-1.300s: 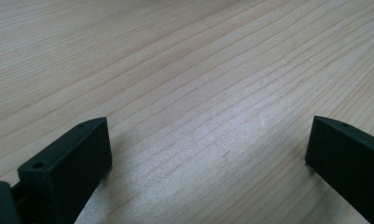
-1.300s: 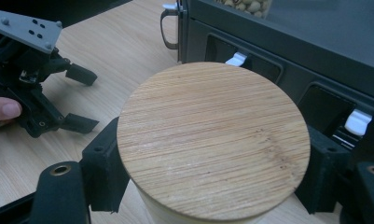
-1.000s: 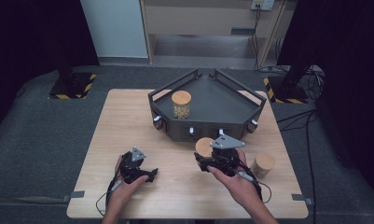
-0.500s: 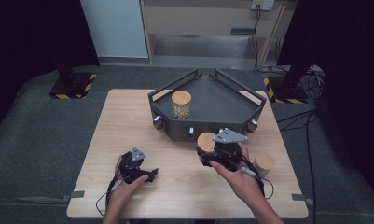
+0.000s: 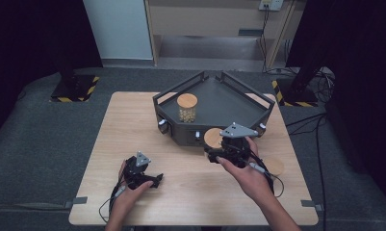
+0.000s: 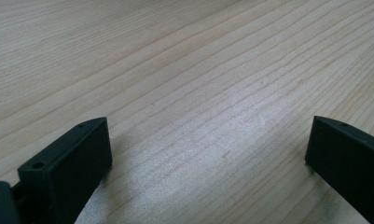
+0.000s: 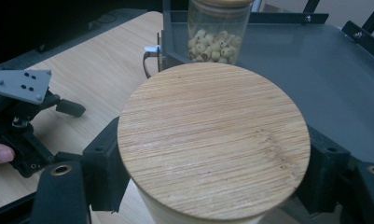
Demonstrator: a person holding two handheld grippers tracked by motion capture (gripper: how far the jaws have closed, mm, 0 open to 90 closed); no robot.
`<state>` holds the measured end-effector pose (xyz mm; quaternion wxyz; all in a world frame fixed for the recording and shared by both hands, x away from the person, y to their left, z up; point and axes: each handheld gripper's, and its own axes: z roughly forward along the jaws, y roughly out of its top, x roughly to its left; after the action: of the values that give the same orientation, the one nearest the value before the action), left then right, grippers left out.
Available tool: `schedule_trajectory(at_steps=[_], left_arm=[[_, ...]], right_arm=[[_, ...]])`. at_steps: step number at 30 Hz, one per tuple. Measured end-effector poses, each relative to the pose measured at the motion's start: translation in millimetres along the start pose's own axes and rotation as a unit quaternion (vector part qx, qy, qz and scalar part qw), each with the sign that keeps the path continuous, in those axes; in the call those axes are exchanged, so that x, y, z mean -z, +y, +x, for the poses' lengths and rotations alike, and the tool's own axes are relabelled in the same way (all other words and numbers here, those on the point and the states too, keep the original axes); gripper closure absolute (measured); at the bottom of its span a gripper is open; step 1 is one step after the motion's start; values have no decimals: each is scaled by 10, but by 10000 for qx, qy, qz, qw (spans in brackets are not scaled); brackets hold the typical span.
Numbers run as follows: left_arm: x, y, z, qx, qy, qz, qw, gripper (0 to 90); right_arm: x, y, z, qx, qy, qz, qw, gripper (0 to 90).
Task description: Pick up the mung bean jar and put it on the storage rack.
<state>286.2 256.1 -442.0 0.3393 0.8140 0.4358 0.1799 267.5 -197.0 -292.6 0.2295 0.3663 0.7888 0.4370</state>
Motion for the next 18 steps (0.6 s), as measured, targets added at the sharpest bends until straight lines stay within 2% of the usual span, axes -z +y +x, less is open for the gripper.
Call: schedule_trajectory(at_steps=[10, 18], left_arm=[[0, 0, -1, -4, 3, 2, 10000, 0], [0, 1, 1, -5, -1, 3, 10000, 0]], right_arm=[[-30, 135, 10, 60, 2, -24, 10000, 256], [-60, 223, 10, 6, 12, -30, 10000, 256]])
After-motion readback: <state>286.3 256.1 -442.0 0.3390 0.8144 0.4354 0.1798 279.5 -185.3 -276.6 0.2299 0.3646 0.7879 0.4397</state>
